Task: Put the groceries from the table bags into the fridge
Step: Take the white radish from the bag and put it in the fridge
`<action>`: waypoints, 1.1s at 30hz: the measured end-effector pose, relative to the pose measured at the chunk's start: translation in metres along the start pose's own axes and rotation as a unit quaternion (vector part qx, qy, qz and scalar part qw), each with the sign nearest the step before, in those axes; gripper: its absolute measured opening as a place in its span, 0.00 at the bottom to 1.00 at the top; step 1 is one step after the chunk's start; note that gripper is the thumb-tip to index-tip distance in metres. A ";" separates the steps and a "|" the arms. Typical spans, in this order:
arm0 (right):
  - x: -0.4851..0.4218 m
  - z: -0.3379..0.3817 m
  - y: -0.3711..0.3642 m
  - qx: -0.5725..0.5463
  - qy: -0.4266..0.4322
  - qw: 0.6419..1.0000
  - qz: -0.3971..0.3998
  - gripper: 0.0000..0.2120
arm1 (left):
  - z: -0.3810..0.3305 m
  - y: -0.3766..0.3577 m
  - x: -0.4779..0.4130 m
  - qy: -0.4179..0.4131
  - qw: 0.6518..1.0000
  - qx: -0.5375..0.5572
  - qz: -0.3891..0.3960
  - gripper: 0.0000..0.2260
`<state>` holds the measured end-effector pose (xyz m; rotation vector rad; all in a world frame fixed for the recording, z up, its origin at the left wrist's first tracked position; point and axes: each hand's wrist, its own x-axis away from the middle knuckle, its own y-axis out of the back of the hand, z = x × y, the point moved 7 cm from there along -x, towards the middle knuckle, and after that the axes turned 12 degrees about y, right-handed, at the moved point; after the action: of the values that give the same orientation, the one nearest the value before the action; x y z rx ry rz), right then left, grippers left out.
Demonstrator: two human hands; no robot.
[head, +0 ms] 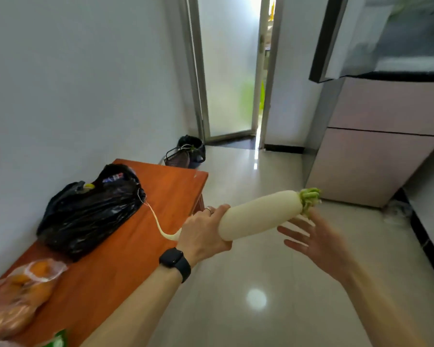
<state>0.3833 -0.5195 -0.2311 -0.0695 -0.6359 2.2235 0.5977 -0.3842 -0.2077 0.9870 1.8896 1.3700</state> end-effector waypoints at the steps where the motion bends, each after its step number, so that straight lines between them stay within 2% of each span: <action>1: 0.000 0.009 0.008 -0.025 0.018 0.999 -0.015 0.45 | -0.025 -0.001 -0.013 -0.014 1.000 0.011 -0.006 0.34; 5: -0.015 0.047 0.032 -0.024 0.112 0.989 -0.094 0.39 | -0.118 -0.012 -0.063 -0.064 0.998 0.029 -0.008 0.32; 9: -0.041 0.097 0.075 -0.020 0.234 0.942 -0.241 0.42 | -0.202 -0.037 -0.111 -0.105 0.993 0.043 0.008 0.32; 12: -0.065 0.138 0.119 0.020 0.263 0.918 -0.296 0.40 | -0.251 -0.058 -0.155 -0.126 0.989 0.064 0.029 0.33; 17: -0.120 0.207 0.204 0.031 0.291 0.897 -0.332 0.34 | -0.337 -0.078 -0.240 -0.217 0.970 0.081 0.070 0.41; 22: -0.183 0.279 0.290 0.006 0.310 0.873 -0.376 0.41 | -0.424 -0.083 -0.342 -0.278 0.950 0.078 0.117 0.43; 28: -0.238 0.364 0.369 0.021 0.338 0.853 -0.398 0.42 | -0.535 -0.087 -0.435 -0.343 0.931 0.056 0.108 0.41; 33: -0.286 0.441 0.433 0.064 0.368 0.851 -0.370 0.40 | -0.621 -0.096 -0.511 -0.365 0.926 0.063 0.071 0.42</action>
<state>0.1648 -1.1499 -0.0921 -0.4961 -0.0438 1.3175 0.3525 -1.1482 -0.0982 1.4697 1.3578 0.7776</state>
